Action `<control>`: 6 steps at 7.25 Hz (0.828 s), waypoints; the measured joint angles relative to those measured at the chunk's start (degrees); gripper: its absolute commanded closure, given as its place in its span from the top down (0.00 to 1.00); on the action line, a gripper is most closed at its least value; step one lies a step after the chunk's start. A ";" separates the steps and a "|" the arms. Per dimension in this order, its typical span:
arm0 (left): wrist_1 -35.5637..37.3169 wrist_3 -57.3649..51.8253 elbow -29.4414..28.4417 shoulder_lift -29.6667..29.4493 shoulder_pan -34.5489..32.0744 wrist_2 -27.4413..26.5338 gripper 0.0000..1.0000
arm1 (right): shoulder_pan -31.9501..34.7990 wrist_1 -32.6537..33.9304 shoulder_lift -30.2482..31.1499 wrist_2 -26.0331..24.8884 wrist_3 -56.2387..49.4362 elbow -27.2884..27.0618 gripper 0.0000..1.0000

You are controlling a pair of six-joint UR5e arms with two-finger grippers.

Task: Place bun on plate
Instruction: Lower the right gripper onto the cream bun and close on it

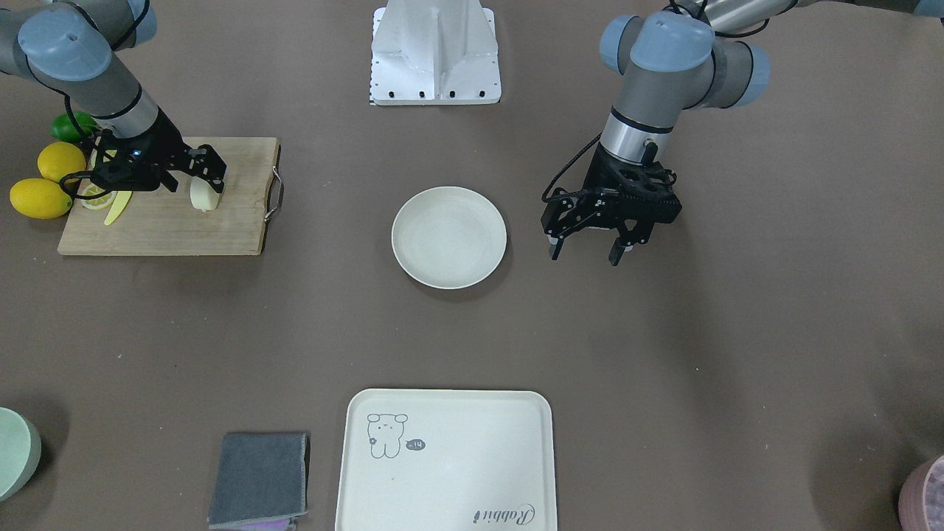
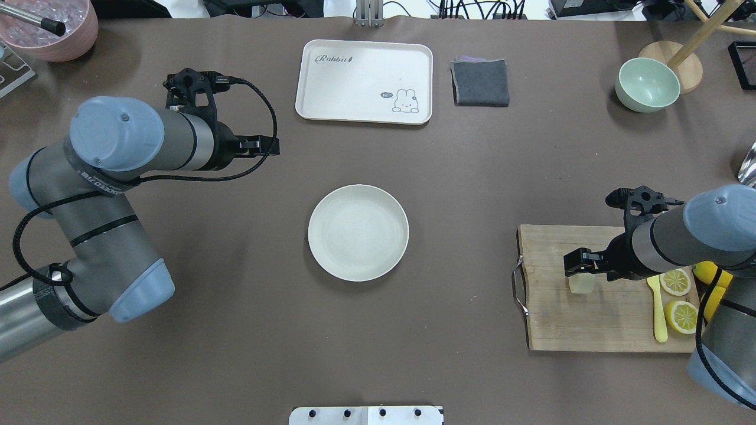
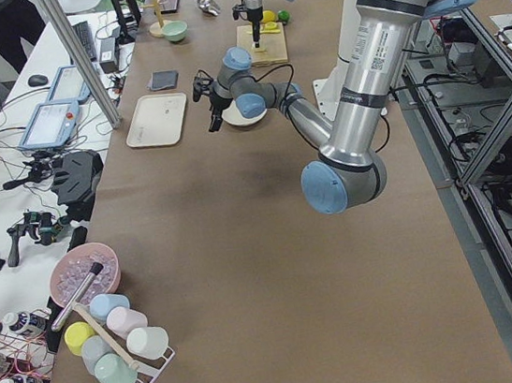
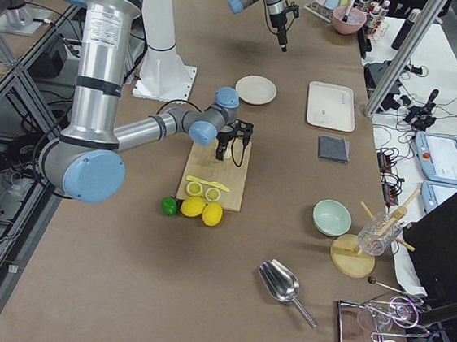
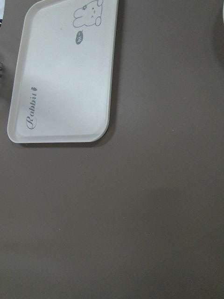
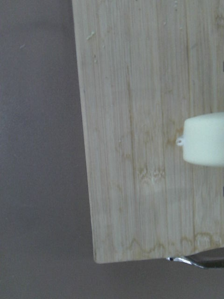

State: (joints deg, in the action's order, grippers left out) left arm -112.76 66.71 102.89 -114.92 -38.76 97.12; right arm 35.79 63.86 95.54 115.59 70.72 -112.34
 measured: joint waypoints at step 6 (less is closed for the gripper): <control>-0.02 0.00 0.03 0.13 0.00 0.01 0.98 | 3.14 1.09 -0.61 1.51 -0.02 -3.79 0.00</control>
State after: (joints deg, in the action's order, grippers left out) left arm -112.78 66.71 102.92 -114.79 -38.76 97.14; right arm 38.93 64.95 94.93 117.10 70.69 -116.13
